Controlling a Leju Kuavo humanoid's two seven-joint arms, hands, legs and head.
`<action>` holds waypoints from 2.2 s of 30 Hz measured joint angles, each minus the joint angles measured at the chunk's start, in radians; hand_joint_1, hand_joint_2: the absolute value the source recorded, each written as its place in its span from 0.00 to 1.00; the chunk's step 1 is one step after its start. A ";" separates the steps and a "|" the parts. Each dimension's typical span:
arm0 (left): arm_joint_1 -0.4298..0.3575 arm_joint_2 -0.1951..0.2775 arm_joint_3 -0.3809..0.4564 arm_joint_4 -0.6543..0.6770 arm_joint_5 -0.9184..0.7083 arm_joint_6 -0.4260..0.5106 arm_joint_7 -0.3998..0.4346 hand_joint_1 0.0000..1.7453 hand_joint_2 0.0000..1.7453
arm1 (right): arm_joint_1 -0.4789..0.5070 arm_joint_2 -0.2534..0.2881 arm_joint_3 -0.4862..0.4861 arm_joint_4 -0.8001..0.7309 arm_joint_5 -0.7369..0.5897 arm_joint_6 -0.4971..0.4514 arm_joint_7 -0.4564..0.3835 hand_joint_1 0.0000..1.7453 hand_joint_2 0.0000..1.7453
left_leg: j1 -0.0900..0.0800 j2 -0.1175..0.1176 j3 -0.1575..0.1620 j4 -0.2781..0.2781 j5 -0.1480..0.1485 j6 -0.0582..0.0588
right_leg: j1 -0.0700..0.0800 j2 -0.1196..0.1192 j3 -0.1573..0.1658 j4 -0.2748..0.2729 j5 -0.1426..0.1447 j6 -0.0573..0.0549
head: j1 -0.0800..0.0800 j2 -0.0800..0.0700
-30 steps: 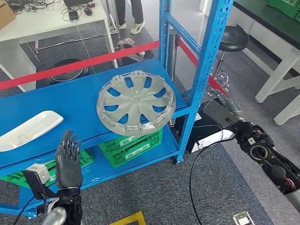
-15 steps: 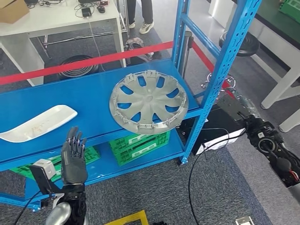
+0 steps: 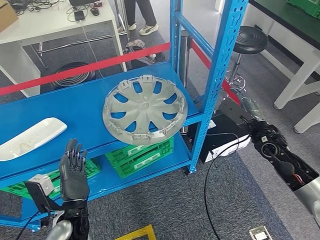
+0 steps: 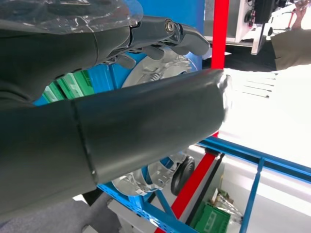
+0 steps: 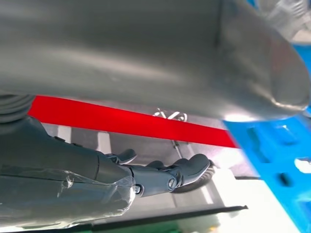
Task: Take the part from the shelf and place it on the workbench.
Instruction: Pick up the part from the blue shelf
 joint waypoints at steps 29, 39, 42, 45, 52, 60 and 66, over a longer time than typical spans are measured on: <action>-0.005 -0.016 0.000 0.013 -0.008 -0.025 0.000 0.00 0.00 | 0.033 0.059 0.183 -0.266 0.057 0.086 0.098 0.00 0.00 | 0.015 0.002 -0.054 0.134 -0.070 -0.033 | -0.016 0.002 0.002 0.005 -0.006 0.004 | -0.001 0.000; -0.010 -0.026 0.000 0.015 -0.010 -0.024 -0.002 0.00 0.00 | 0.005 0.096 0.257 -0.286 0.052 0.122 0.067 0.00 0.00 | 0.013 0.002 0.081 -0.168 0.055 0.013 | -0.012 0.004 -0.030 0.077 -0.059 0.038 | 0.008 0.000; -0.007 -0.027 0.000 0.017 -0.008 -0.022 -0.002 0.00 0.00 | 0.000 0.100 0.274 -0.283 0.045 0.130 0.055 0.00 0.00 | 0.011 0.002 0.079 -0.168 0.056 0.018 | -0.011 0.004 -0.125 0.281 -0.150 0.044 | 0.023 0.000; -0.005 -0.028 0.000 0.021 -0.003 -0.021 -0.003 0.00 0.00 | -0.008 0.107 0.294 -0.277 0.037 0.149 0.036 0.00 0.00 | 0.011 0.002 0.079 -0.164 0.054 0.017 | -0.012 0.002 -0.111 0.249 -0.104 0.044 | 0.032 0.000; -0.010 -0.033 -0.001 0.029 -0.001 -0.025 -0.009 0.00 0.00 | -0.045 0.130 0.345 -0.273 0.039 0.193 0.017 0.00 0.00 | 0.006 0.001 0.068 -0.141 0.044 -0.010 | -0.005 0.004 -0.001 0.013 -0.015 0.013 | 0.028 0.000; -0.016 -0.038 -0.001 0.040 -0.015 -0.055 -0.009 0.00 0.00 | -0.092 0.138 0.387 -0.236 0.073 0.230 0.018 0.00 0.00 | 0.014 0.002 -0.064 0.139 -0.066 -0.035 | -0.011 0.001 0.000 0.009 -0.010 0.000 | -0.001 0.000; -0.018 -0.042 -0.001 0.044 -0.021 -0.060 -0.009 0.00 0.00 | -0.126 0.138 0.380 -0.173 0.073 0.215 0.005 0.00 0.00 | 0.005 0.000 0.063 -0.141 0.046 -0.008 | -0.007 0.006 -0.001 0.007 -0.010 0.019 | 0.000 0.000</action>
